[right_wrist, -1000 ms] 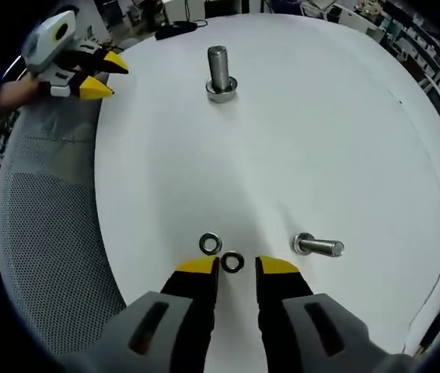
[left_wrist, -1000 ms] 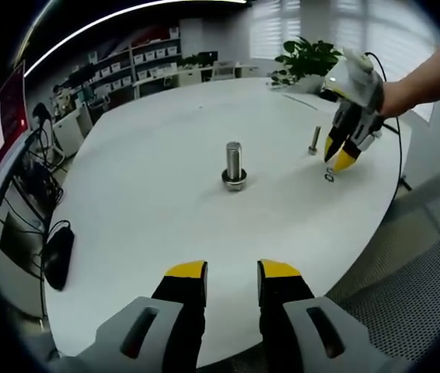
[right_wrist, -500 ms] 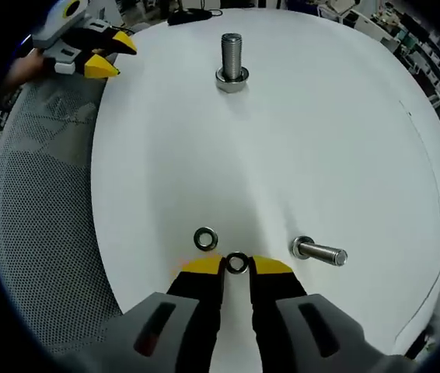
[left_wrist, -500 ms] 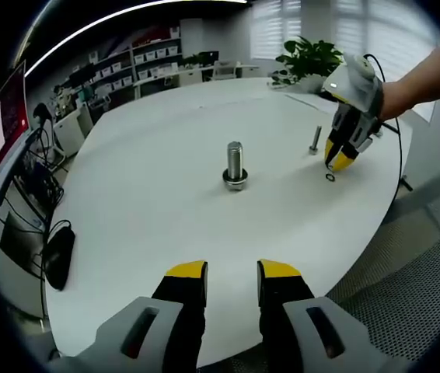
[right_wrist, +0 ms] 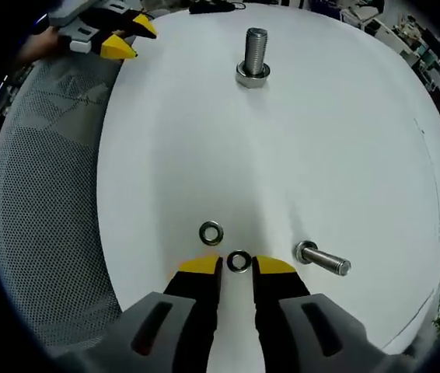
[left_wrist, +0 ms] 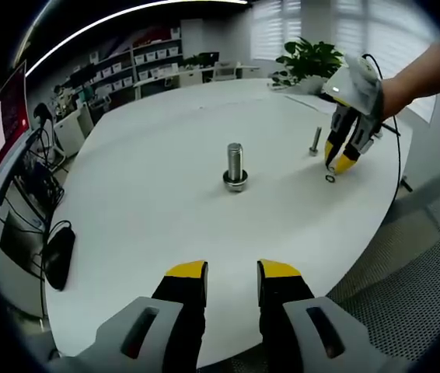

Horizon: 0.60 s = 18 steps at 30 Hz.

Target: Place the washer onto the threaded stud by aligning its center hole with the stud, sliding it down to the base, and recovering from edge contact or off-axis alignment until the washer reaches the visible bottom stop.

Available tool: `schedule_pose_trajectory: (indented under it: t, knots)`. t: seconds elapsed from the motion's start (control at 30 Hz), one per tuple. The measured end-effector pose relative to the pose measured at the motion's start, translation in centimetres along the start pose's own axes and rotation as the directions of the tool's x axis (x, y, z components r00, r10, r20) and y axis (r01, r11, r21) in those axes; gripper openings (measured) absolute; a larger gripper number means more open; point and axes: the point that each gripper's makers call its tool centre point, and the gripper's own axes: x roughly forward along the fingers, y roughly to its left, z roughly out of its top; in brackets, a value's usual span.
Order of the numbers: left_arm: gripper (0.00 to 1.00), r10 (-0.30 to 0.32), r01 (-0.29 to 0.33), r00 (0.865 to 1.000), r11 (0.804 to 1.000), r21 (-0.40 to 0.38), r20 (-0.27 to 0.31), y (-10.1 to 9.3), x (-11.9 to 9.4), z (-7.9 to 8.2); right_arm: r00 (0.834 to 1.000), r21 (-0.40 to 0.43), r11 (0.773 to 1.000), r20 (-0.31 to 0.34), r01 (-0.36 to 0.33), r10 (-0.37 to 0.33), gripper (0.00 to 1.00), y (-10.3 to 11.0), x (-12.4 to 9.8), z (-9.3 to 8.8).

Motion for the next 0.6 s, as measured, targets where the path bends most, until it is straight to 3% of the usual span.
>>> schedule_pose_trajectory:
  t: [0.2,0.6]
  knots:
    - [0.23,0.001,-0.001,1.000,1.000,-0.002,-0.002,0.05,-0.01,0.01,1.000,-0.048,0.999,-0.001,0.011,-0.011,0.16,0.30,0.07,-0.06]
    - [0.23,0.004,-0.004,1.000,1.000,0.003,0.002,0.20,0.02,0.03,1.000,-0.007,1.000,-0.017,0.015,-0.015,0.15,0.04,0.19,0.03]
